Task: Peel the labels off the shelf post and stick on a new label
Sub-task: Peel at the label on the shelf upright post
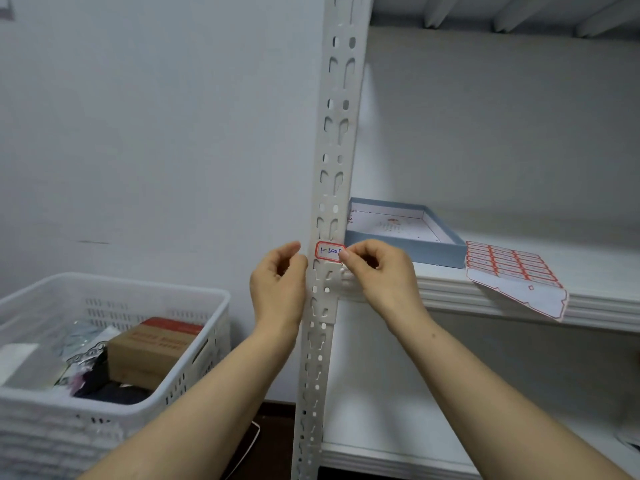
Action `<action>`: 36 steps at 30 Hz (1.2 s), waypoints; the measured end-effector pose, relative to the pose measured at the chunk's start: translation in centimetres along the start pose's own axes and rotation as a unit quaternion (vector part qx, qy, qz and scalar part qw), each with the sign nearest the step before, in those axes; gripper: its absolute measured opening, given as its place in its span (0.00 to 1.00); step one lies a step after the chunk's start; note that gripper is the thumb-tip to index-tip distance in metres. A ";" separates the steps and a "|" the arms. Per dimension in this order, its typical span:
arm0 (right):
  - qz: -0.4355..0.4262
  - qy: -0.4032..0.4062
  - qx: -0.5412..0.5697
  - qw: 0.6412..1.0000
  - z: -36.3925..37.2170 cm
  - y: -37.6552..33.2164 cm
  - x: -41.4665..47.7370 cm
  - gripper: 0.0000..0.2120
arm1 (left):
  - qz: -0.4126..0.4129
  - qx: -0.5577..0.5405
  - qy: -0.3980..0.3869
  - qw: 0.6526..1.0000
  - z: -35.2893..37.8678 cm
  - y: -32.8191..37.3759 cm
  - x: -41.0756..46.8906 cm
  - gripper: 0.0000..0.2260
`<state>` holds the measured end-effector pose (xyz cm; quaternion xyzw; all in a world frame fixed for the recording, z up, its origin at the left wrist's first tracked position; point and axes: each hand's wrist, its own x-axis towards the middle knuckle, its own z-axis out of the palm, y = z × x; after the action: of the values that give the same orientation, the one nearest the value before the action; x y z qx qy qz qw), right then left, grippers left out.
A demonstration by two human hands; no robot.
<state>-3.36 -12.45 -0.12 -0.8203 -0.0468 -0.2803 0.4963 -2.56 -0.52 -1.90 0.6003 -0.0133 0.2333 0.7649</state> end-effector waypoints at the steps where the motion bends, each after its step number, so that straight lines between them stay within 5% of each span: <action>1: -0.004 0.003 -0.003 1.000 0.0 0.0 0.2 0.06 | 0.007 0.009 0.004 1.000 -0.1 -0.1 0.2 0.12; 36: 0.021 -0.001 -0.077 0.997 0.6 -0.3 2.2 0.10 | -0.041 0.001 -0.095 0.995 0.7 -0.7 3.9 0.19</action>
<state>-1.36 -12.24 1.03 -0.8572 -0.0080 -0.2721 0.4371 1.31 0.01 -1.15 0.6209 -0.0609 0.1438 0.7682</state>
